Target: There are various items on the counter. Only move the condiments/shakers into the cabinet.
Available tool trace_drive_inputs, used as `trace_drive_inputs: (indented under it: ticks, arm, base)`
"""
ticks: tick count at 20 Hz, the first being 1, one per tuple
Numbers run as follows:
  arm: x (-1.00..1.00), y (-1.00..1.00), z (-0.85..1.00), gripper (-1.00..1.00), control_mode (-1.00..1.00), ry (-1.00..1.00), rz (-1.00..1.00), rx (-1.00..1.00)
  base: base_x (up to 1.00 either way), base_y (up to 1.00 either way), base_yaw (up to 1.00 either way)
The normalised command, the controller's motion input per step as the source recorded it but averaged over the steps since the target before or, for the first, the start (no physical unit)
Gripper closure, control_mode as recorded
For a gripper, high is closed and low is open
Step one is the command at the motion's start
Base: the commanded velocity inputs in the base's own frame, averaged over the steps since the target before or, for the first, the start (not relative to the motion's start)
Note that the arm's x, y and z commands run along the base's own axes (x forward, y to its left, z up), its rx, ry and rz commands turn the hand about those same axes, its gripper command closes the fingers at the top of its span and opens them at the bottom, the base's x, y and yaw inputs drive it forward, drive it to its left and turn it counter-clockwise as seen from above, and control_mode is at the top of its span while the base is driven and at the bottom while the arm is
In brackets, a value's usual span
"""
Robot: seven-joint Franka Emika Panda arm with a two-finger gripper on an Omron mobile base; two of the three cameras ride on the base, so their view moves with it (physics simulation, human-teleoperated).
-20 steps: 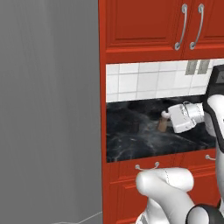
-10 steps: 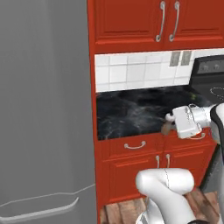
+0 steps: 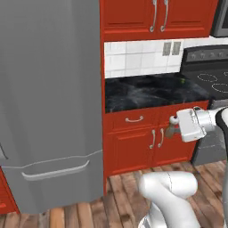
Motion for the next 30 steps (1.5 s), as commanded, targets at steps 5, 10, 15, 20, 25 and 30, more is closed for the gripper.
trace_drive_inputs:
  ticks: [5, 10, 15, 20, 25, 30]
  arm:
    - [0.0, 0.0, 0.0, 1.0, 1.0, 0.0, 0.0, 0.0]
    - [0.0, 0.0, 0.0, 1.0, 1.0, 0.0, 0.0, 0.0]
    - [0.0, 0.0, 0.0, 1.0, 1.0, 0.0, 0.0, 0.0]
    - [0.0, 0.0, 0.0, 1.0, 1.0, 0.0, 0.0, 0.0]
    - [0.0, 0.0, 0.0, 1.0, 1.0, 0.0, 0.0, 0.0]
    - [0.0, 0.0, 0.0, 1.0, 1.0, 0.0, 0.0, 0.0]
  base:
    - [-0.8, 1.0, -0.05]
    - [-0.62, 1.0, -0.04]
    - [-0.24, 1.0, -0.2]
    - [0.05, 1.0, -0.47]
    - [0.3, 1.0, -0.46]
    - [0.26, 0.99, -0.18]
